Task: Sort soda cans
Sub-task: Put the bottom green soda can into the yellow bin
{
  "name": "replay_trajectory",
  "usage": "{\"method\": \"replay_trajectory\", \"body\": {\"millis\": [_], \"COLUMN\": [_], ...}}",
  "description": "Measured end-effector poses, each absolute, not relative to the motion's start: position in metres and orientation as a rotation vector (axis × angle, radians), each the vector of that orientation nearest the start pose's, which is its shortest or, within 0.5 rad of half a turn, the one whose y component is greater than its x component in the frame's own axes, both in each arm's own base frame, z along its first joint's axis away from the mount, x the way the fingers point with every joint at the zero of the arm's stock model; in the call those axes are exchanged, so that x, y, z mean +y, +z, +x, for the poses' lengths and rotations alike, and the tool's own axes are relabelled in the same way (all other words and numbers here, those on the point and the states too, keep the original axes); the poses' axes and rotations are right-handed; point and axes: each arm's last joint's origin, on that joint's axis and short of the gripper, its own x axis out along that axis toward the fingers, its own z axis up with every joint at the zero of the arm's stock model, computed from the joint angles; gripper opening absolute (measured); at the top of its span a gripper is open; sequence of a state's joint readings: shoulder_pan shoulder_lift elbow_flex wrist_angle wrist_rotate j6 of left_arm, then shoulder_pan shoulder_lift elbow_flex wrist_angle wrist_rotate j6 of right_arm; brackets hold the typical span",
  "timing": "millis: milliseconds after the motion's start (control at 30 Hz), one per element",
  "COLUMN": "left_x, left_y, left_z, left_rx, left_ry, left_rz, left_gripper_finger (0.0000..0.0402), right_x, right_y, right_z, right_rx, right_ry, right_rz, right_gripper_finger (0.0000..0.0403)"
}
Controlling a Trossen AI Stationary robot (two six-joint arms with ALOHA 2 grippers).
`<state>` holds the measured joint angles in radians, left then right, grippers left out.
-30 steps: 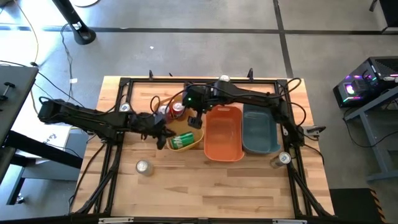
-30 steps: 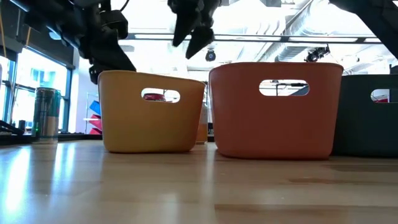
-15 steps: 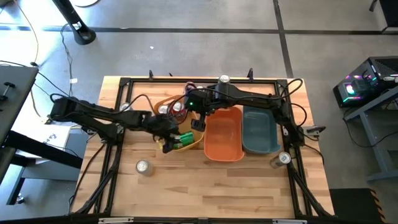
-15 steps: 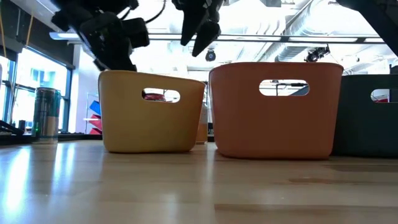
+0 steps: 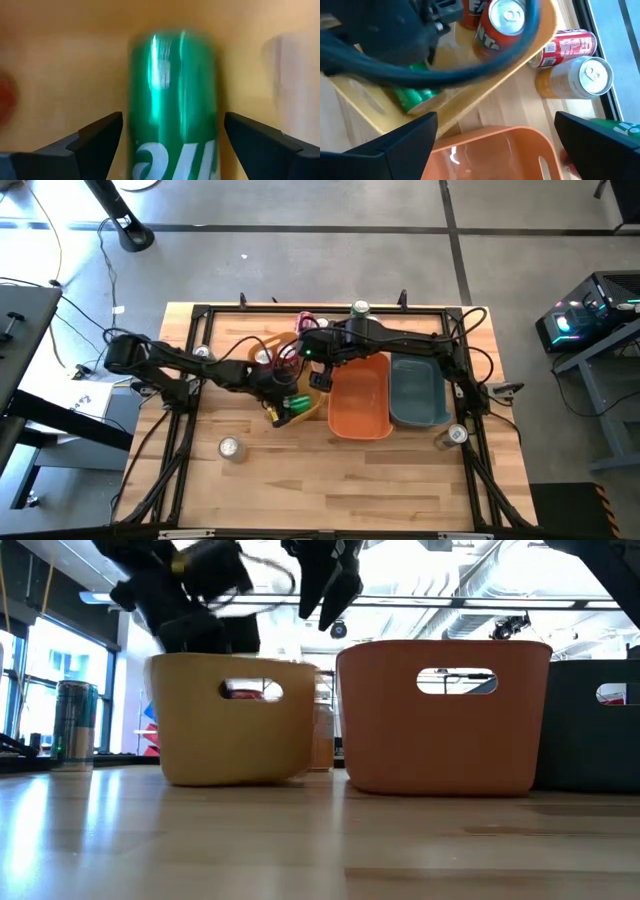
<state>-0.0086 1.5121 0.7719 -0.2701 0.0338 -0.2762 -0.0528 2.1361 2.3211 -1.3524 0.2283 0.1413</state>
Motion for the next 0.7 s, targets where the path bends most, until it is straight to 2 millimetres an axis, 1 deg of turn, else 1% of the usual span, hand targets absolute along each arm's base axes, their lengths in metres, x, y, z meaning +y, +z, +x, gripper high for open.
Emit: {"method": "replay_trajectory", "body": {"millis": [300, 367, 400, 467, 533, 633, 700], "left_x": [-0.003, -0.001, -0.001, -0.001, -0.001, -0.001, -0.001], "left_y": [0.145, 0.14, 0.137, 0.145, 0.153, 0.161, 0.169], "left_z": [0.282, 0.278, 0.274, 0.275, 0.28, 0.279, 0.281], "left_rx": [1.073, 1.099, 1.141, 1.139, 1.111, 1.121, 1.093], "left_ry": [0.178, 0.234, 0.251, 0.262, 0.244, 0.224, 0.218], "left_rz": [-0.331, -0.309, -0.3, -0.291, -0.271, -0.255, -0.256], "left_gripper_finger": [0.0343, 0.0328, 0.0313, 0.028, 0.0281, 0.0281, 0.0281], "right_x": [-0.029, -0.029, -0.029, -0.029, -0.029, -0.03, -0.03], "right_y": [0.343, 0.342, 0.342, 0.342, 0.342, 0.342, 0.342], "right_z": [0.429, 0.428, 0.428, 0.427, 0.427, 0.427, 0.428], "right_rx": [1.136, 1.136, 1.141, 1.147, 1.148, 1.147, 1.143], "right_ry": [-0.34, -0.348, -0.352, -0.352, -0.352, -0.353, -0.353], "right_rz": [0.034, 0.047, 0.051, 0.05, 0.05, 0.051, 0.051], "right_gripper_finger": [0.0397, 0.0397, 0.0397, 0.0397, 0.0397, 0.0397, 0.0397]}}
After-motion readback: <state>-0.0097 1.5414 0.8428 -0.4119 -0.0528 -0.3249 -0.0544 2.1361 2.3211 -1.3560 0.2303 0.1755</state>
